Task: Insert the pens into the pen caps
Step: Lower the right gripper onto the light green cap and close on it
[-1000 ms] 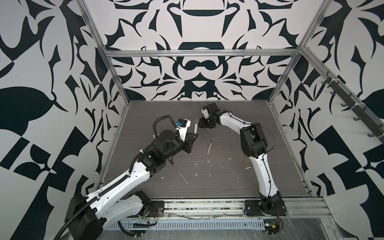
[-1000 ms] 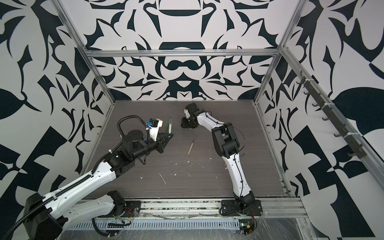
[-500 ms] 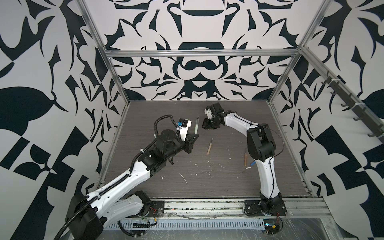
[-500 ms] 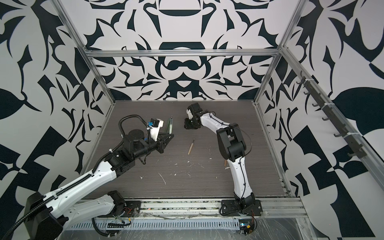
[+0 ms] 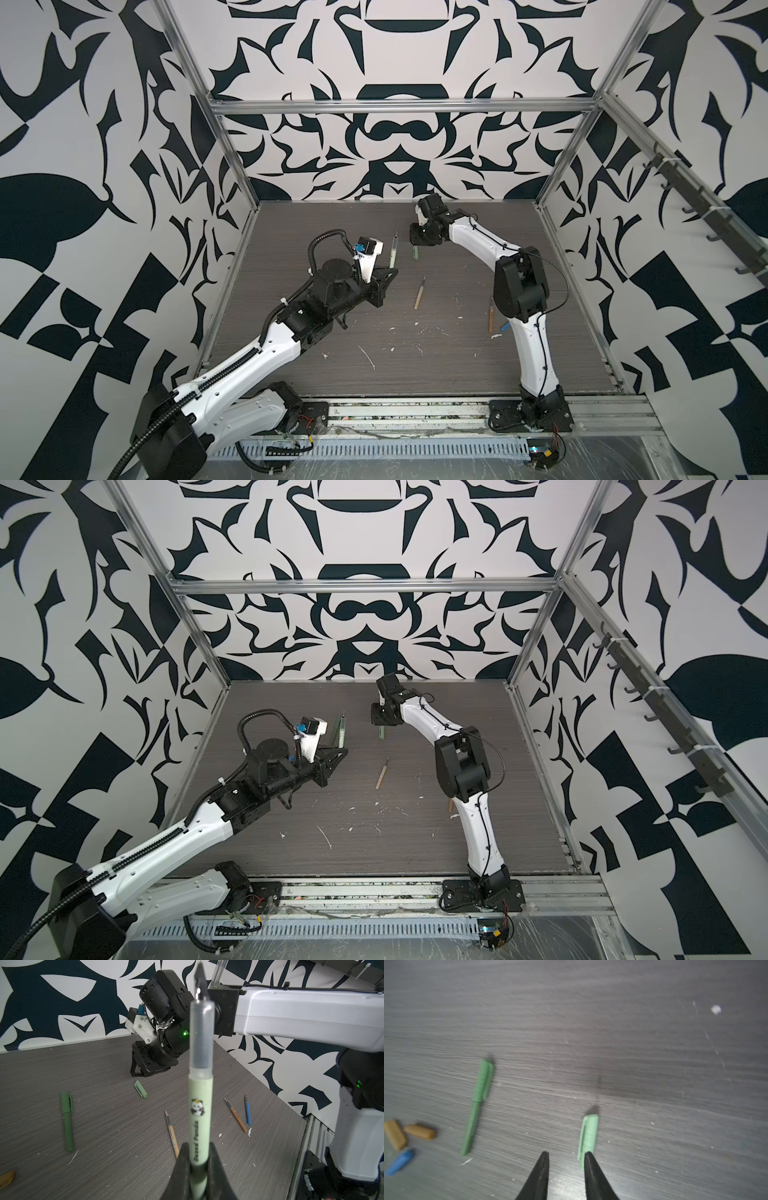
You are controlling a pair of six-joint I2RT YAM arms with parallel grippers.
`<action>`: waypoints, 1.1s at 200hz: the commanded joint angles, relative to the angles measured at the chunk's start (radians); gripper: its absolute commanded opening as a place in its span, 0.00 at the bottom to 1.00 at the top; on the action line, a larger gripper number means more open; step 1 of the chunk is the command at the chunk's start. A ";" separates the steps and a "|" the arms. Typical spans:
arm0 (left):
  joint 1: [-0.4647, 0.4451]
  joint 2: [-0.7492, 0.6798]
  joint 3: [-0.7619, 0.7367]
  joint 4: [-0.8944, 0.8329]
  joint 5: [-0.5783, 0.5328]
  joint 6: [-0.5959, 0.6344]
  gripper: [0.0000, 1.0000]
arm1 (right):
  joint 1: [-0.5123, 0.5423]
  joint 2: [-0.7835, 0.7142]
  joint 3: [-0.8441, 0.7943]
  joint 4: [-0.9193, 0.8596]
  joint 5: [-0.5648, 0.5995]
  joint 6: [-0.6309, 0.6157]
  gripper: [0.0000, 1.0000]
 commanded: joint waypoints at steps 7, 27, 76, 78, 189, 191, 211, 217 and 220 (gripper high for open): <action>-0.001 0.003 0.040 0.008 0.026 -0.004 0.00 | -0.004 0.015 0.060 -0.041 0.030 0.014 0.32; -0.001 0.003 0.040 0.010 0.033 -0.006 0.00 | -0.004 0.073 0.125 -0.094 0.022 0.006 0.35; -0.002 0.011 0.043 0.010 0.050 -0.014 0.00 | -0.004 0.129 0.166 -0.112 0.034 0.014 0.35; -0.001 0.011 0.043 0.010 0.051 -0.014 0.00 | -0.003 0.130 0.169 -0.113 0.035 0.013 0.35; -0.003 0.008 0.045 0.013 0.071 -0.021 0.00 | -0.002 0.181 0.216 -0.165 0.038 0.000 0.28; -0.003 0.007 0.045 0.013 0.072 -0.019 0.00 | -0.002 0.182 0.214 -0.165 0.036 0.000 0.28; -0.002 0.010 0.046 0.011 0.073 -0.019 0.00 | -0.002 0.175 0.191 -0.159 0.031 -0.002 0.26; -0.004 0.011 0.045 0.011 0.072 -0.019 0.00 | -0.002 0.174 0.183 -0.157 0.033 -0.002 0.25; -0.004 0.011 0.046 0.011 0.072 -0.019 0.00 | -0.002 0.173 0.181 -0.156 0.035 -0.002 0.25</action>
